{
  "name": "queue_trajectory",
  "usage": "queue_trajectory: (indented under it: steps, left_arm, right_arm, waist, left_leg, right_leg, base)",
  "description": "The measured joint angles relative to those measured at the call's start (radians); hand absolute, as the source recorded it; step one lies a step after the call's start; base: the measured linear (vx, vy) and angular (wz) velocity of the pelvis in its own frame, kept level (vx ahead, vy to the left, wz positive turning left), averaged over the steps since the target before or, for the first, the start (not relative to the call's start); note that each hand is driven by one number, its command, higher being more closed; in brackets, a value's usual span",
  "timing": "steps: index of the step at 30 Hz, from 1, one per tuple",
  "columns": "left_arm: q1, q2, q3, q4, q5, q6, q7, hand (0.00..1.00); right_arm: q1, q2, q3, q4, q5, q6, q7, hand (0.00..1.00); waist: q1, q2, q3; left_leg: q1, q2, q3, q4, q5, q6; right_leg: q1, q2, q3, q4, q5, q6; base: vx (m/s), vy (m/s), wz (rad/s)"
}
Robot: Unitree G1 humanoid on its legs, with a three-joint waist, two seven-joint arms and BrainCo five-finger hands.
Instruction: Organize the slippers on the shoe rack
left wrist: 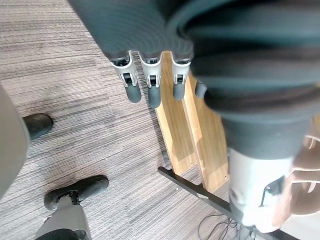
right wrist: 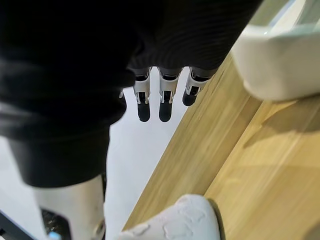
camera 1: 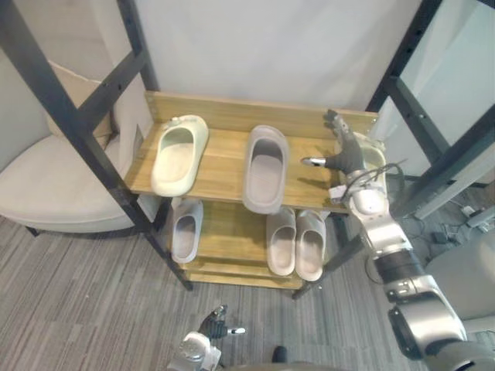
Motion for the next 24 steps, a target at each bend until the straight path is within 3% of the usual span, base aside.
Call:
queue_trajectory:
  steps: [24]
  left_arm:
    - [-0.003,0.003,0.003,-0.022,-0.002,0.000,0.002,0.00]
  right_arm:
    - [-0.046,0.051,0.074,0.040,-0.005,0.008,0.002,0.00]
  waist:
    - [0.014,-0.001,0.025]
  left_leg:
    - [-0.005,0.000,-0.033,0.001,0.000,0.000]
  right_leg:
    - [0.014,-0.001,-0.022,-0.010,0.000,0.000]
  base:
    - [0.00,-0.022,0.04]
